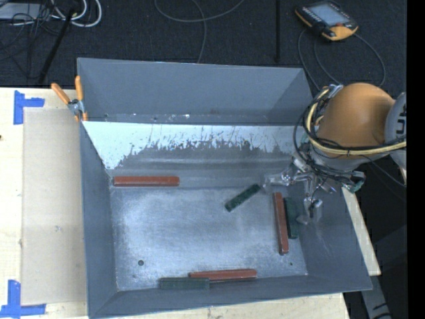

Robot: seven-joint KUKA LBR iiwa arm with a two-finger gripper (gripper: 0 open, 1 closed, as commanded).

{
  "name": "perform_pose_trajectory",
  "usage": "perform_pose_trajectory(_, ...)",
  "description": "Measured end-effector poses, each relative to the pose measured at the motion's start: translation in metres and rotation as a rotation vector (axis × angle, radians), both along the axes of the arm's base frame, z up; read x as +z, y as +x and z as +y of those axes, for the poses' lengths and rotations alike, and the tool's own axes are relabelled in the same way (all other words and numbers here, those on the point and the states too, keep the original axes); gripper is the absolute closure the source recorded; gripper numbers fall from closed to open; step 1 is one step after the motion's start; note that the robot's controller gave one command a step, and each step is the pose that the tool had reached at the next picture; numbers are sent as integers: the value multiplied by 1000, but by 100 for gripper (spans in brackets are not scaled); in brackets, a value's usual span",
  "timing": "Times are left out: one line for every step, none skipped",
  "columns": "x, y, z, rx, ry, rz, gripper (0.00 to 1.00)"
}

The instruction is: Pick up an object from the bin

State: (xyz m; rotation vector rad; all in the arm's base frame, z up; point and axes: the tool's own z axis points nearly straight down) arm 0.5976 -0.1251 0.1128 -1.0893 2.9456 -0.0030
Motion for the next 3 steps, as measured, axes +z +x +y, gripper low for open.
perform_pose_trajectory(-27, 21, -27, 46, 9, 2, 0)
perform_pose_trajectory(-38, -34, 18, -55, 3, -1, 0)
perform_pose_trajectory(-40, -7, 32, 94, 3, 0, 100)
